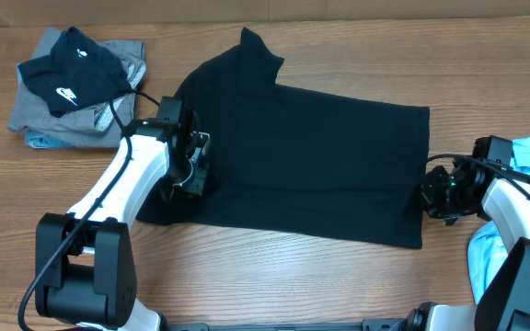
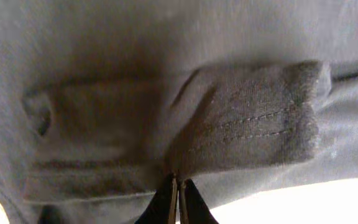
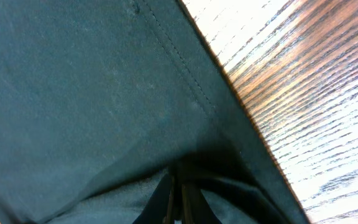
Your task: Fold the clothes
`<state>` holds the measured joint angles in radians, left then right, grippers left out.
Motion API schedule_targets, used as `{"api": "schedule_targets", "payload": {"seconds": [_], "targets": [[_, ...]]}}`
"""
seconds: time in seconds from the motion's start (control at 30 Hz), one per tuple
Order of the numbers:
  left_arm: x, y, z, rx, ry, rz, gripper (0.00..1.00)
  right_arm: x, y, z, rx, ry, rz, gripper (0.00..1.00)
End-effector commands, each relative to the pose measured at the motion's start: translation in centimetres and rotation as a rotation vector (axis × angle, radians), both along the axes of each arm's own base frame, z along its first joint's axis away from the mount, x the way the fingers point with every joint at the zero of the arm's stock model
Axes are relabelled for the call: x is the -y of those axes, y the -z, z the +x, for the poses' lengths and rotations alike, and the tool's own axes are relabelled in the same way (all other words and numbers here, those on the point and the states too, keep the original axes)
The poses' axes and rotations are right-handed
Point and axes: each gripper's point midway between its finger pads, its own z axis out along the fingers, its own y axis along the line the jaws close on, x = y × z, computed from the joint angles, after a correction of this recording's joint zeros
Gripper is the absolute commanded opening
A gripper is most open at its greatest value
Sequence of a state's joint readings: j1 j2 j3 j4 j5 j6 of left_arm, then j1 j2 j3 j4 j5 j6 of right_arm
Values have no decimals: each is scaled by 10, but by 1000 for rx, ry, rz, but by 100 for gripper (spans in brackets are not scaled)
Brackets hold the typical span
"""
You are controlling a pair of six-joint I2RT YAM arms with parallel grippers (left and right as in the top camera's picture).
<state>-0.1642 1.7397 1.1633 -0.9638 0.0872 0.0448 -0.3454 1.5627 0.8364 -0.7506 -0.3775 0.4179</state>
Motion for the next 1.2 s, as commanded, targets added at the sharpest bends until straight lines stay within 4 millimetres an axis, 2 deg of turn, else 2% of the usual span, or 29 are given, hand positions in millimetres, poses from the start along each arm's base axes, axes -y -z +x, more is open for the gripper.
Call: {"api": "schedule_targets", "payload": {"seconds": [0.0, 0.23, 0.33, 0.47, 0.6, 0.67, 0.73, 0.87, 1.0, 1.17], "targets": [[11, 4, -15, -65, 23, -55, 4, 5, -9, 10, 34, 8, -14, 4], [18, 5, -20, -84, 23, -94, 4, 5, -9, 10, 34, 8, -14, 4], [28, 2, -17, -74, 26, -156, 4, 5, -9, 10, 33, 8, -13, 4], [45, -15, -6, -42, 42, -251, 6, 5, -9, 10, 30, 8, -12, 4], [50, -39, 14, 29, 75, -268, 12, 5, -9, 10, 30, 8, -12, 4], [50, -44, 19, 49, 88, -262, 16, 5, -9, 10, 30, 8, -12, 4], [50, -44, 19, 49, 91, -261, 18, 5, -9, 9, 29, 8, -12, 4], [50, -42, 8, 10, 107, -245, 15, 5, -9, 8, 23, 8, -10, 4], [55, -39, 2, 3, 167, -226, 32, 5, -9, 8, 24, 8, -10, 4], [57, -23, -5, -1, 211, -161, 45, 5, -9, 8, 23, 8, -10, 4]]}}
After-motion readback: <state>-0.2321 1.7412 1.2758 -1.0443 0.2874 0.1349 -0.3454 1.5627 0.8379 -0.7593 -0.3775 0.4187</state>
